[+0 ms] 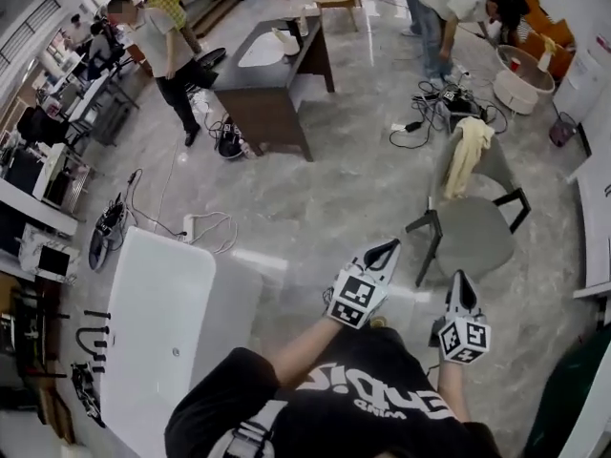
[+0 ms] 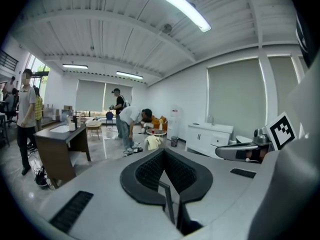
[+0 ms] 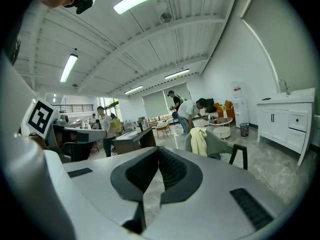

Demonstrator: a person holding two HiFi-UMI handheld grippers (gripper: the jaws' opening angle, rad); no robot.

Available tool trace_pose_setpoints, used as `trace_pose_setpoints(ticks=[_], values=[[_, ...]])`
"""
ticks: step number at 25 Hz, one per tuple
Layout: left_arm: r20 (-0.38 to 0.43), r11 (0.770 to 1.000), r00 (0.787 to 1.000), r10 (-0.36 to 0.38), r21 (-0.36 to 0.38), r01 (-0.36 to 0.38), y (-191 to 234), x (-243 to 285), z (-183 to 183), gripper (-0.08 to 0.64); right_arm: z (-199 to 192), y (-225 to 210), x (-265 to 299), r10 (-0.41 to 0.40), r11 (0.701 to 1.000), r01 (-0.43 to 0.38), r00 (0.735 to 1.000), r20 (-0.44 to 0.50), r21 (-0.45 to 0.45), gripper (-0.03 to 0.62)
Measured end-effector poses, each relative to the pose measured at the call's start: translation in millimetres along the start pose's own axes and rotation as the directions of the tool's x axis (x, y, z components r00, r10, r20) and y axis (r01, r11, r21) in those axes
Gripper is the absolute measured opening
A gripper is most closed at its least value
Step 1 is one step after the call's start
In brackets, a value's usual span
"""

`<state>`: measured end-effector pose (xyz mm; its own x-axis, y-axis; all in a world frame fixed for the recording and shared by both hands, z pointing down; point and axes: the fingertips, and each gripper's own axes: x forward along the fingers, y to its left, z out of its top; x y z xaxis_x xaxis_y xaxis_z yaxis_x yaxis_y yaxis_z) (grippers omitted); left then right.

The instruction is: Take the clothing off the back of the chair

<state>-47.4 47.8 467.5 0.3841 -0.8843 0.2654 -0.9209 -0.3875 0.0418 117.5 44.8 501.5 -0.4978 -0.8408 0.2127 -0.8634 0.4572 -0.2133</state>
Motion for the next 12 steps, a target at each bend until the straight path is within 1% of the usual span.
trace_pose_setpoints(ticks=[5,8,12], values=[[-0.003,0.999,0.999,0.037,-0.012,-0.037,17.4,18.6,-1.9,0.015,-2.7,-6.3,28.1,0.037,0.999,-0.037,0.999,-0.012,0.001,0.014],[0.005,0.999,0.999,0.039,-0.017,-0.039,27.1,34.4,2.0,0.015,0.6,-12.8,45.7,0.041,0.999,-0.041,0.999,-0.015,-0.004,0.014],[0.015,0.999,0.999,0.043,-0.023,-0.043,53.0,62.5,11.5,0.015,10.5,-19.6,82.5,0.046,0.999,-0.046,0.999,-0.014,-0.011,0.014]])
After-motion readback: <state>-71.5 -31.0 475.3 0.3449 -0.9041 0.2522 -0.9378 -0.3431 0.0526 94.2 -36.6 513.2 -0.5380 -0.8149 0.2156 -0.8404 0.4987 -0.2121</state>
